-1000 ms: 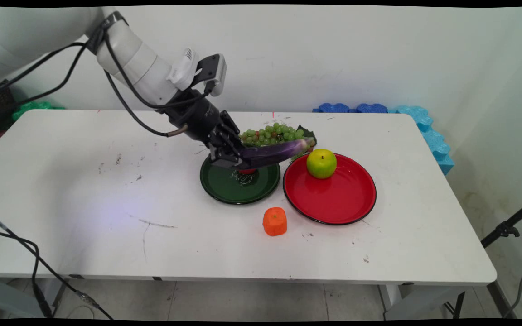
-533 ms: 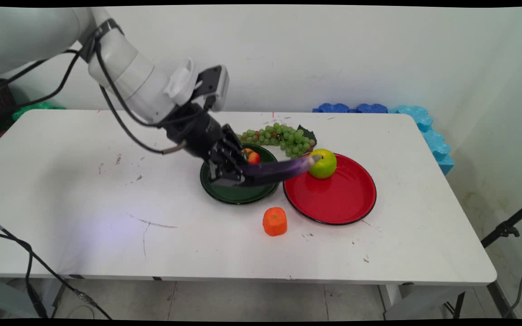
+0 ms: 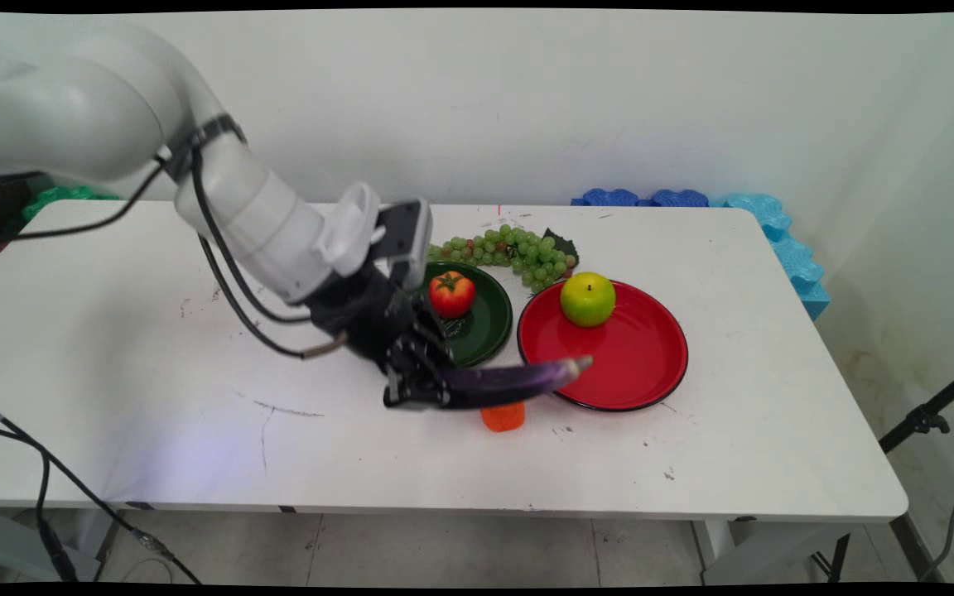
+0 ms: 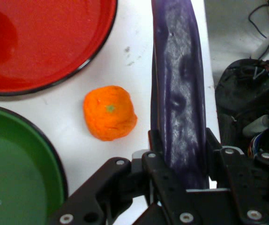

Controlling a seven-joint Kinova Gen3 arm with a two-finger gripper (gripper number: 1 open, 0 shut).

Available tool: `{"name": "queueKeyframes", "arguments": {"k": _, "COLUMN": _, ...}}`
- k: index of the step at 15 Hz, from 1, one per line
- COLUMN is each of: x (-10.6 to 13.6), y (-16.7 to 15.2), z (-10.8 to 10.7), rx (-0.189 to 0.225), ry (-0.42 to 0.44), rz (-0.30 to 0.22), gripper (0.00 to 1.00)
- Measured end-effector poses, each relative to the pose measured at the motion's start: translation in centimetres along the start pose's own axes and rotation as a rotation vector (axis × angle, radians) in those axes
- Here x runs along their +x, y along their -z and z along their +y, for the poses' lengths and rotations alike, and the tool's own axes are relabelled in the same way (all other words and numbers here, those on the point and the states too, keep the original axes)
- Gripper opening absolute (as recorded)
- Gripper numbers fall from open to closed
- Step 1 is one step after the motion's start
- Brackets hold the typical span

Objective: Place the picked object on the table

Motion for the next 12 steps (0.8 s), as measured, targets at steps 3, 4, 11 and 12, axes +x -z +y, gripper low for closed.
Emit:
{"name": "queueKeyframes", "arguments": {"k": 3, "x": -0.6, "y": -2.1, "z": 0.8, "rx": -0.012, "ry": 0.011, "rz": -0.024, "gripper": 0.00}}
{"name": "queueKeyframes", "arguments": {"k": 4, "x": -0.8, "y": -2.7, "z": 1.0, "rx": -0.015, "ry": 0.015, "rz": -0.030, "gripper": 0.00}}
{"name": "queueKeyframes", "arguments": {"k": 11, "x": -2.4, "y": -6.2, "z": 1.7, "rx": -0.018, "ry": 0.025, "rz": -0.068, "gripper": 0.00}}
{"name": "queueKeyframes", "arguments": {"k": 12, "x": -2.5, "y": -6.6, "z": 1.8, "rx": -0.018, "ry": 0.027, "rz": -0.070, "gripper": 0.00}}
